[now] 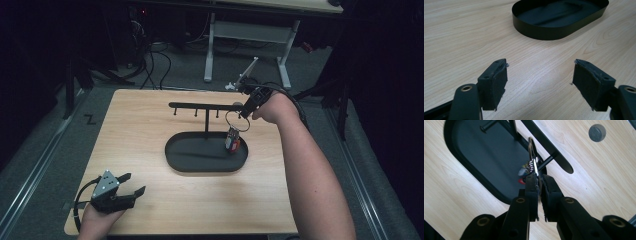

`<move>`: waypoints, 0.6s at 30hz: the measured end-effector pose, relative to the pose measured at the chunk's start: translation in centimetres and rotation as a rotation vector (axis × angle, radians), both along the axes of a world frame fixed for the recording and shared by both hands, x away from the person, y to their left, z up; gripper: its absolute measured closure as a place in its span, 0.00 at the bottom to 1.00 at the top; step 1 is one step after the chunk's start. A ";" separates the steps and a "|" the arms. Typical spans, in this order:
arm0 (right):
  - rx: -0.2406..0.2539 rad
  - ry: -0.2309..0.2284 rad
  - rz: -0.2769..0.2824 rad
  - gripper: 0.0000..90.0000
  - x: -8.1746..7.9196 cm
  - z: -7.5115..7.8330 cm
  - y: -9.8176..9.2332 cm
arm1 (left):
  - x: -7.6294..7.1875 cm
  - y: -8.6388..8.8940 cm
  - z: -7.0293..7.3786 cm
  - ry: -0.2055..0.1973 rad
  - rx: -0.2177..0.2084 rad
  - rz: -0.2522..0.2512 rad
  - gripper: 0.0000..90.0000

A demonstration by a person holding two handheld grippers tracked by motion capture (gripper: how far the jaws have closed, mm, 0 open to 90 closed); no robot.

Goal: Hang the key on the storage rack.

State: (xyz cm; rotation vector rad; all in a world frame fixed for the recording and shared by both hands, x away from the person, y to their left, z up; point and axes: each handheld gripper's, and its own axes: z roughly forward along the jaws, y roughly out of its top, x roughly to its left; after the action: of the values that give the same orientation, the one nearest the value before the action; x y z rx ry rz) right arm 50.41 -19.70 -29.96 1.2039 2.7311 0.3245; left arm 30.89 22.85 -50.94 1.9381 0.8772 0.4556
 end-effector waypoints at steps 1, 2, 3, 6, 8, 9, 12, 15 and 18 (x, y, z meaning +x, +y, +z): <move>0.021 -0.015 0.005 0.90 -0.2 0.3 0.0 | 0.1 0.0 0.0 0.004 0.004 -0.002 0.31; 0.031 -0.027 -0.004 0.89 -0.4 0.5 -0.1 | 0.1 0.0 0.0 0.004 0.004 -0.002 0.31; 0.041 -0.045 0.000 0.88 -0.7 0.6 -0.2 | 0.1 0.1 0.0 0.006 0.001 -0.001 0.31; 0.051 -0.069 -0.006 0.86 -1.2 0.8 -0.5 | 0.2 0.0 0.0 0.009 0.005 -0.002 0.31; 0.073 -0.097 -0.036 0.81 -2.1 1.0 -1.1 | 0.2 0.0 -0.1 0.005 0.005 0.001 0.31; 0.078 -0.107 -0.039 0.79 -2.4 1.0 -1.3 | 0.1 -0.1 -0.1 0.005 0.004 0.002 0.31; 0.091 -0.118 -0.052 0.75 -3.1 0.9 -1.5 | 0.1 -0.1 -0.1 0.009 0.008 -0.001 0.31; 0.100 -0.149 -0.056 0.64 -4.5 0.6 -1.8 | 0.1 -0.3 -0.2 0.008 0.009 0.000 0.31; 0.111 -0.178 -0.075 0.54 -5.2 0.2 -2.3 | 0.2 -0.3 -0.2 0.007 0.012 -0.002 0.31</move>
State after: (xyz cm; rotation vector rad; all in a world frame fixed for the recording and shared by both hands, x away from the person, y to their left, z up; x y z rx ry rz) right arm 45.17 -21.97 -29.75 1.2356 2.5398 0.5532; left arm 31.08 22.52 -51.10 1.9527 0.8786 0.4541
